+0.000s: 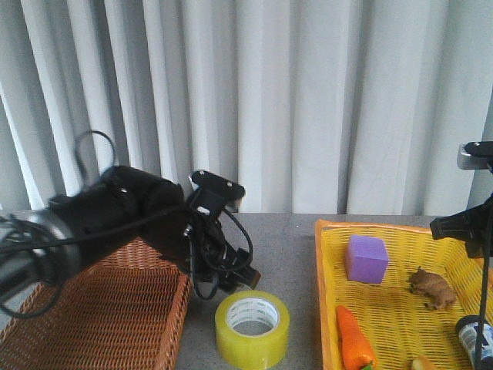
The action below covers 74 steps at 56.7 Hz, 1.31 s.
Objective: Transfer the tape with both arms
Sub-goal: 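Lower the left gripper onto the tape roll rim and grasp it, then lift the tape roll with the left gripper toward the brown basket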
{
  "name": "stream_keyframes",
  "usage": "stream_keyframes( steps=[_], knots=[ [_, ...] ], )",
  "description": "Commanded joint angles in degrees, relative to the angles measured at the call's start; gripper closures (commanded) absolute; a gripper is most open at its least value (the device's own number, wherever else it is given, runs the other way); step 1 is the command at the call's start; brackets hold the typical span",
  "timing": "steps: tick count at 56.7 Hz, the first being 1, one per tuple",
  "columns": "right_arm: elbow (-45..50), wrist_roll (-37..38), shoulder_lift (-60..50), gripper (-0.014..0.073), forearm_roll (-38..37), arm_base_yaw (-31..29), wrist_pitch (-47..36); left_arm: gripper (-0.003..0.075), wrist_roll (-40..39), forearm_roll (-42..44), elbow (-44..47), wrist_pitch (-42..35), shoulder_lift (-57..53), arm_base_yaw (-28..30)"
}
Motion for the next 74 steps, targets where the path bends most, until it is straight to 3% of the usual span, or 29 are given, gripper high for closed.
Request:
stream_keyframes(
  steps=[1, 48, 59, 74],
  knots=[
    [-1.4, -0.6, -2.5, 0.0601, -0.2, -0.4, -2.8, 0.0175, 0.2, -0.4, -4.5, -2.3, -0.1, -0.4],
    [-1.4, -0.6, -2.5, 0.0601, -0.2, -0.4, -2.6, 0.0201, 0.4, 1.2, -7.1, -2.9, 9.2, -0.4],
    [-1.4, -0.6, -2.5, 0.0601, -0.2, -0.4, -2.6, 0.0301, -0.2, 1.5, -7.5, -3.6, 10.1, -0.4],
    [-1.4, -0.6, -2.5, 0.0601, -0.2, -0.4, -2.6, 0.0575, -1.8, 1.3, -7.5, -4.8, 10.1, -0.4]
  ],
)
